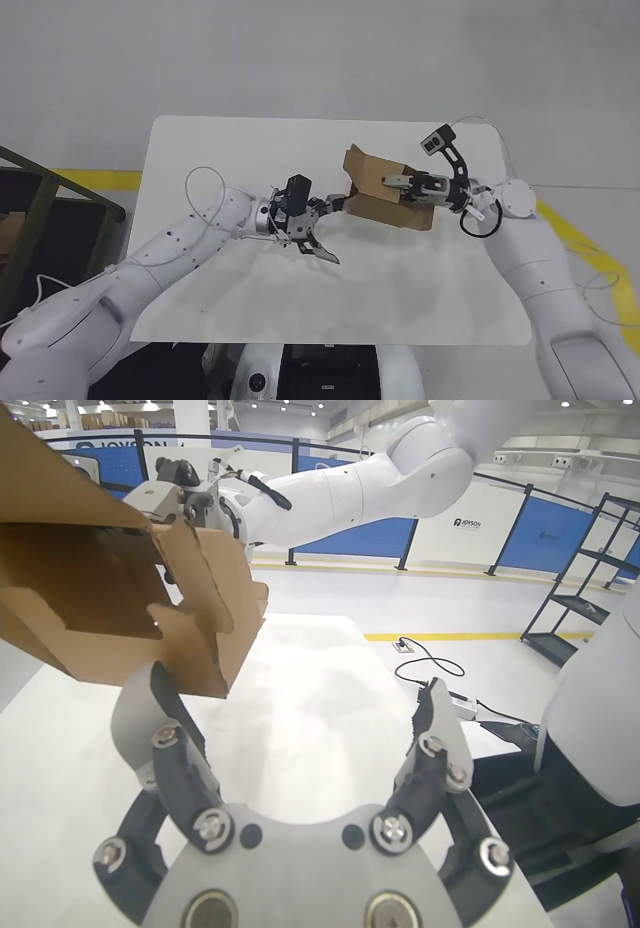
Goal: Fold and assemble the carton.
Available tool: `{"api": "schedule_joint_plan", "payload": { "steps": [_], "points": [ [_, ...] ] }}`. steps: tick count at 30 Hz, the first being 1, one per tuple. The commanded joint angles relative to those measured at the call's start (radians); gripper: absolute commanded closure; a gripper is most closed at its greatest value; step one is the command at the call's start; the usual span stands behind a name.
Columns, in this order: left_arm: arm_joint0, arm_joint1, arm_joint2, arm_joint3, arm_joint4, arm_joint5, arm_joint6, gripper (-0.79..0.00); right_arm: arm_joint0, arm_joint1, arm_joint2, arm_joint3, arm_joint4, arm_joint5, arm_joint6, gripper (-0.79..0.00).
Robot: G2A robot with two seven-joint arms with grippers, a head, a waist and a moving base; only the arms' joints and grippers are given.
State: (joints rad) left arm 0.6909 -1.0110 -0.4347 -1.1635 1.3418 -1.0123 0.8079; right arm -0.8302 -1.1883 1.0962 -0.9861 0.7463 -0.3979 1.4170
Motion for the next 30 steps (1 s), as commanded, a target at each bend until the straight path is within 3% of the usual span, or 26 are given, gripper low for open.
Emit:
{"api": "schedule_joint_plan", "payload": {
  "steps": [1, 30],
  "points": [
    [-0.006, -0.001, 0.007, 0.002, -0.006, 0.000, 0.000, -0.785, -0.001, -0.001, -0.001, -0.002, -0.001, -0.001, 0.002, 0.000],
    [-0.039, -0.020, 0.042, 0.035, -0.088, 0.000, 0.000, -0.785, -0.036, 0.001, 0.011, -0.052, -0.010, 0.007, 0.013, 0.000]
  ]
}}
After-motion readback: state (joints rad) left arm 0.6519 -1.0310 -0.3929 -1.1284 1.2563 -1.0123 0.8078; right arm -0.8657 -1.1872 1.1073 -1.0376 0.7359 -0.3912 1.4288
